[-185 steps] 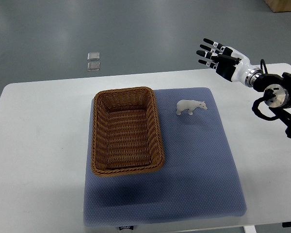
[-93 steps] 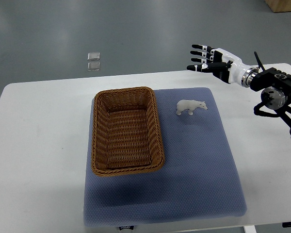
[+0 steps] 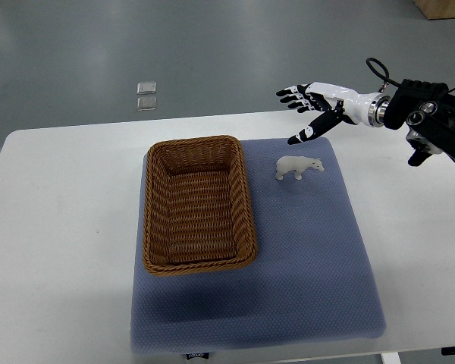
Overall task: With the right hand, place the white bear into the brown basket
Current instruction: 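Lower the right hand over the polar bear and close fingers around it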
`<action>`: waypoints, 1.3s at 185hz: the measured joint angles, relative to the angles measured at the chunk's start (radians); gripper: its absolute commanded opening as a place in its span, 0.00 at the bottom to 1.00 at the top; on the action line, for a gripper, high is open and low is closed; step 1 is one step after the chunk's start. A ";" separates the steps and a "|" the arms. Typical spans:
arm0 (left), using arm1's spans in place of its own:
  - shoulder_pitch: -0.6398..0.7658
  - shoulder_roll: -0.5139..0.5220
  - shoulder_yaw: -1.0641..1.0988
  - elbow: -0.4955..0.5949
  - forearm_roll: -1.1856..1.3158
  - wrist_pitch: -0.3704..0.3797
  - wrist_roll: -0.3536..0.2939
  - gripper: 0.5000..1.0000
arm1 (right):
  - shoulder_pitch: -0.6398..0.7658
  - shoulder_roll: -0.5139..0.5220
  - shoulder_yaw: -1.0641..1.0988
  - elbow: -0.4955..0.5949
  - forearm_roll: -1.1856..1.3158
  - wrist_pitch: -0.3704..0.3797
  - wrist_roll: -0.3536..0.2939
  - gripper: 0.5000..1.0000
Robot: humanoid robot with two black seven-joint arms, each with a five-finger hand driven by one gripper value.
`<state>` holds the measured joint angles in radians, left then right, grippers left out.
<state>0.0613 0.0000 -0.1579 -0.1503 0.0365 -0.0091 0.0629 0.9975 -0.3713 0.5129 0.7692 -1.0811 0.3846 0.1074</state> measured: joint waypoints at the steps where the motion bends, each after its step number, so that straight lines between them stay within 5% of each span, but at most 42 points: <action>1: 0.000 0.000 0.000 0.000 0.000 0.000 0.000 1.00 | 0.002 0.000 -0.004 0.000 -0.004 0.000 0.001 0.88; 60: 0.000 0.000 0.000 0.000 0.000 0.000 0.000 1.00 | 0.100 0.003 -0.228 -0.006 -0.144 -0.014 0.033 0.87; 218: 0.000 0.000 0.000 0.000 0.000 0.000 0.000 1.00 | 0.061 0.115 -0.307 -0.104 -0.181 -0.137 0.031 0.85; 241: 0.000 0.000 0.000 0.000 0.000 0.000 0.000 1.00 | 0.059 0.119 -0.309 -0.109 -0.181 -0.139 0.031 0.73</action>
<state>0.0614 0.0000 -0.1580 -0.1503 0.0365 -0.0093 0.0629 1.0560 -0.2527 0.2035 0.6605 -1.2624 0.2458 0.1382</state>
